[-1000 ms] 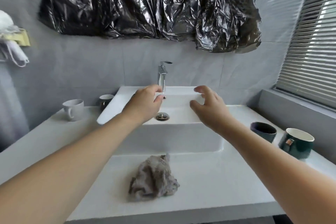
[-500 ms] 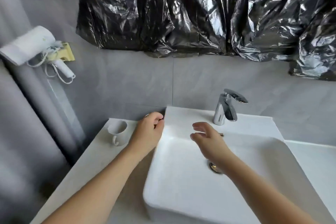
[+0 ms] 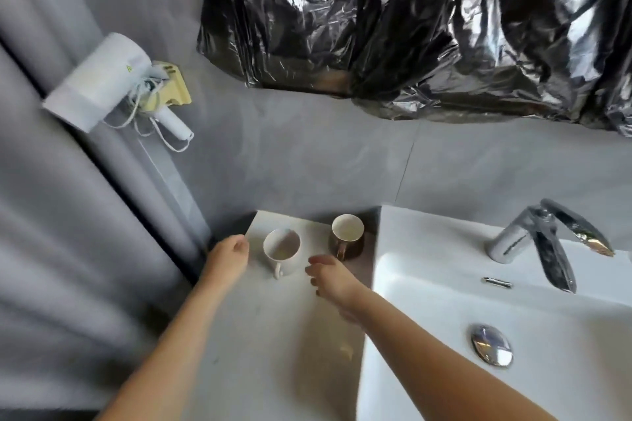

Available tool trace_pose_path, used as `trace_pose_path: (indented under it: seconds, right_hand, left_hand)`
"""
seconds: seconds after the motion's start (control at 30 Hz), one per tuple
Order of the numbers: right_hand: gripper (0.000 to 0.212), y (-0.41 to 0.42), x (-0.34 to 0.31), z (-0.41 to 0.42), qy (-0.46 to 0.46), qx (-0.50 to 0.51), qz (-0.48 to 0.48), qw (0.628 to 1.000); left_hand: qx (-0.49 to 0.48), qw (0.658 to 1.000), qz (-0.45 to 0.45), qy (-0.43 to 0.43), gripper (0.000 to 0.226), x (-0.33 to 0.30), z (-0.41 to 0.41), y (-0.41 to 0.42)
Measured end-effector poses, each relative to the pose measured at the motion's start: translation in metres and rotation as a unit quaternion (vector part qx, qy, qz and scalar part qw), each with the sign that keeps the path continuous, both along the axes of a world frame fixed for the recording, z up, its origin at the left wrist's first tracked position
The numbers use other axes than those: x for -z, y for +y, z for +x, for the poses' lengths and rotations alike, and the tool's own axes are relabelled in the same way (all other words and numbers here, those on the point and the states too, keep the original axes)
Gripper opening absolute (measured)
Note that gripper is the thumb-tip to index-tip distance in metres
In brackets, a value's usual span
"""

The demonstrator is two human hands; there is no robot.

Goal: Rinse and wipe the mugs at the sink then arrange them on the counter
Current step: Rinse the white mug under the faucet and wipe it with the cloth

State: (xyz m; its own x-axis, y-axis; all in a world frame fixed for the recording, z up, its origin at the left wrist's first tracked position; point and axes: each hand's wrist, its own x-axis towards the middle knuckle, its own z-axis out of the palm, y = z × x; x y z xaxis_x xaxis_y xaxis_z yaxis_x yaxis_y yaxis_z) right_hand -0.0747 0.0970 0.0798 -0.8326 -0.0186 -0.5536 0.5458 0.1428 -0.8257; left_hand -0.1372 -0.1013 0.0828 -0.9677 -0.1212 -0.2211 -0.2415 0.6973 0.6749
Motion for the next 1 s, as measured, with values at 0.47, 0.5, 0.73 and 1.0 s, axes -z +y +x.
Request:
trace_pose_path:
  seconds: [0.47,0.5,0.73,1.0]
  right_hand:
    - [0.03,-0.032,0.119,-0.111,-0.064,0.06,-0.031,0.996]
    - [0.028,-0.031,0.116,-0.108,-0.059,0.066,-0.041,0.995]
    - [0.025,0.008,0.034,-0.052,0.026,0.093,-0.093,0.991]
    - [0.046,0.107,-0.024,0.08,0.077,0.167,-0.086,0.979]
  left_hand:
    - [0.028,0.987,-0.151,-0.048,0.037,0.1,-0.077,0.029]
    - [0.029,0.987,-0.151,-0.04,0.035,0.095,-0.075,0.028]
    - [0.066,0.994,-0.087,0.011,0.034,0.017,-0.037,0.046]
    - [0.194,0.98,-0.046,0.024,0.031,-0.057,0.07,0.163]
